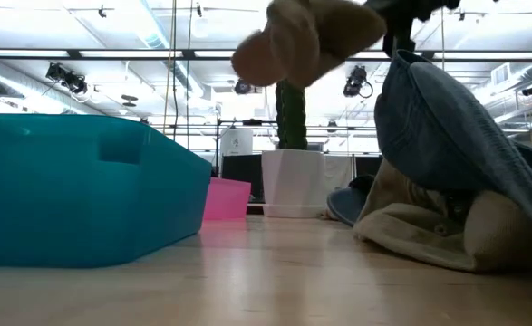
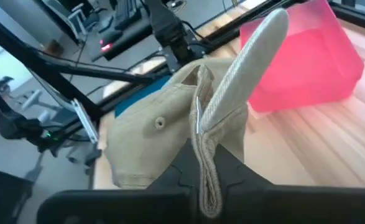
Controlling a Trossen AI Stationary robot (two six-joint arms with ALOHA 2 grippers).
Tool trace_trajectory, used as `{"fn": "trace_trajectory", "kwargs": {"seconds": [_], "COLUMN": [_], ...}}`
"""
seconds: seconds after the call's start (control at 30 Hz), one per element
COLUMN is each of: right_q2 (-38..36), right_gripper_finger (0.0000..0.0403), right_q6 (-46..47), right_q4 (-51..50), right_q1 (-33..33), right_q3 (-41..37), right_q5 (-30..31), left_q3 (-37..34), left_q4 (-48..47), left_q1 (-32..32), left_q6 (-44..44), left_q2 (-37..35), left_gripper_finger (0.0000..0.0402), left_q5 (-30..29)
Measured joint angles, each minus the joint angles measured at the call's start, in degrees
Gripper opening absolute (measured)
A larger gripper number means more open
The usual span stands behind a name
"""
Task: Pick & Place hat
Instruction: Put the middle brown cap into the blue bin
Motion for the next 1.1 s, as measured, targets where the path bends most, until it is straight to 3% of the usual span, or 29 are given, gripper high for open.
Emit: {"fn": "trace_trajectory", "kwargs": {"seconds": [0.33,0.67,0.77,0.97,1.1], "right_q2": [0.0,0.0,0.0,0.0,0.0], "right_gripper_finger": [0.0002,0.0002,0.0002,0.0002,0.0002], "right_q6": [-3.9,-13.1,-14.9,-16.6,-16.7], "right_q4": [-2.4,-2.1,-2.0,-0.3,-0.5], "right_q1": [-1.6,-1.6,-1.6,-1.6,-1.6], "right_q3": [8.4,12.8,13.9,15.0,15.0], "right_q5": [-9.7,-10.8,-10.8,-13.0,-14.7], "left_q3": [0.0,0.0,0.0,0.0,0.0], "left_q4": [-0.6,-0.7,0.4,1.3,1.0], "left_q1": [0.0,0.0,0.7,4.2,5.9], "left_q6": [5.4,-14.4,-22.8,-41.1,-47.9], "left_q2": [0.0,0.0,0.0,0.2,1.6], "left_gripper_finger": [0.0284,0.0284,0.0284,0.0284,0.0284], "left_q5": [1.5,2.6,7.5,28.0,37.4]}}
